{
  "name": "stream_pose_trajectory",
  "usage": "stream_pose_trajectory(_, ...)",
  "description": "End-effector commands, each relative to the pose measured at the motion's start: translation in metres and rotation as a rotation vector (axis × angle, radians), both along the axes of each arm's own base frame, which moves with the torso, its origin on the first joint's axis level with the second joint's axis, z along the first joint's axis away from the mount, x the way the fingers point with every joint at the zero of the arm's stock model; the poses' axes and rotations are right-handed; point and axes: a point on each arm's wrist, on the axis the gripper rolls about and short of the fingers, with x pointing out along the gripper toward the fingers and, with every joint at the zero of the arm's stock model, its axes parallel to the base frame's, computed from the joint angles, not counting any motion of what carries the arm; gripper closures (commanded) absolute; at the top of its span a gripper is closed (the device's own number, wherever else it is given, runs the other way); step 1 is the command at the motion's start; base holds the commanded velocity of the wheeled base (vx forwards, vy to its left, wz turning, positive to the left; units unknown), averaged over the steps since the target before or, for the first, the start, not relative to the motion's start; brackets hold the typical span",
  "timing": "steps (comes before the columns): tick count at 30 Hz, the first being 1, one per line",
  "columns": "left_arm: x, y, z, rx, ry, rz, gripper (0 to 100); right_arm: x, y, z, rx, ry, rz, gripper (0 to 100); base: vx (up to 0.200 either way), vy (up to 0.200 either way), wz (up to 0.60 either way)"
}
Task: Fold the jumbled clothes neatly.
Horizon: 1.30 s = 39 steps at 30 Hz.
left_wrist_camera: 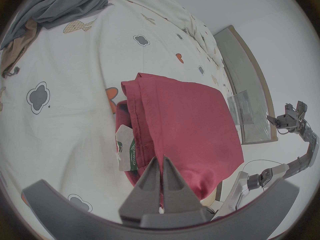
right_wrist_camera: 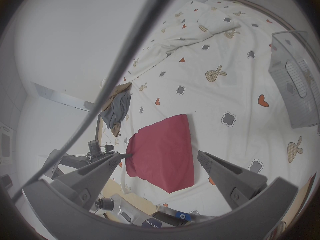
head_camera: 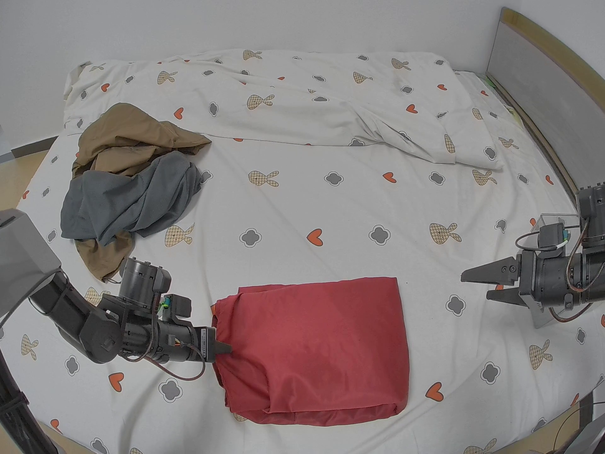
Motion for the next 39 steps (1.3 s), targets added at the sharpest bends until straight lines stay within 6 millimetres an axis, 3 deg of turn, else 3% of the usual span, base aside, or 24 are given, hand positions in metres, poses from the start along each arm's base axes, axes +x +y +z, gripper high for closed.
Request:
stream_pose_trajectory(1,0.0,-0.002,-0.004,0.003,0.012,-0.007,100,0.005,0.005,-0.008,-0.01,0.037,0.018,0,0.0,0.0,0.0)
stream_pose_trajectory(4,-0.001,-0.004,-0.006,0.007,0.013,-0.015,100,0.005,0.008,-0.011,-0.013,0.05,0.031,0,0.0,0.0,0.0)
stream_pose_trajectory(5,-0.001,-0.004,-0.007,0.007,0.013,-0.015,0,0.005,0.008,-0.012,-0.015,0.051,0.032,0,0.0,0.0,0.0)
stream_pose_trajectory(15,-0.005,0.013,0.015,0.071,-0.062,0.115,0,0.006,0.007,-0.024,-0.026,0.102,0.029,0,0.0,0.0,0.0)
stream_pose_trajectory(22,-0.005,0.036,0.017,0.059,-0.056,0.182,0,0.024,0.012,-0.06,-0.049,0.172,0.075,0,0.0,0.0,0.0)
stream_pose_trajectory(29,-0.024,0.043,0.029,-0.021,-0.058,0.148,0,0.036,0.016,-0.084,-0.007,0.162,0.144,0,0.0,0.0,0.0)
stream_pose_trajectory(32,-0.028,0.044,0.033,-0.034,-0.065,0.141,0,0.036,0.016,-0.084,-0.004,0.162,0.147,0,0.0,0.0,0.0)
stream_pose_trajectory(33,-0.037,0.042,0.044,-0.078,-0.087,0.118,0,0.034,0.021,-0.084,0.029,0.172,0.2,0,0.0,0.0,0.0)
stream_pose_trajectory(35,-0.04,0.038,0.049,-0.121,-0.089,0.081,0,0.031,0.026,-0.084,0.063,0.181,0.257,0,0.0,0.0,0.0)
stream_pose_trajectory(39,-0.046,0.021,0.064,-0.299,-0.05,-0.083,0,0.032,0.037,-0.076,0.124,0.151,0.353,0,0.0,0.0,0.0)
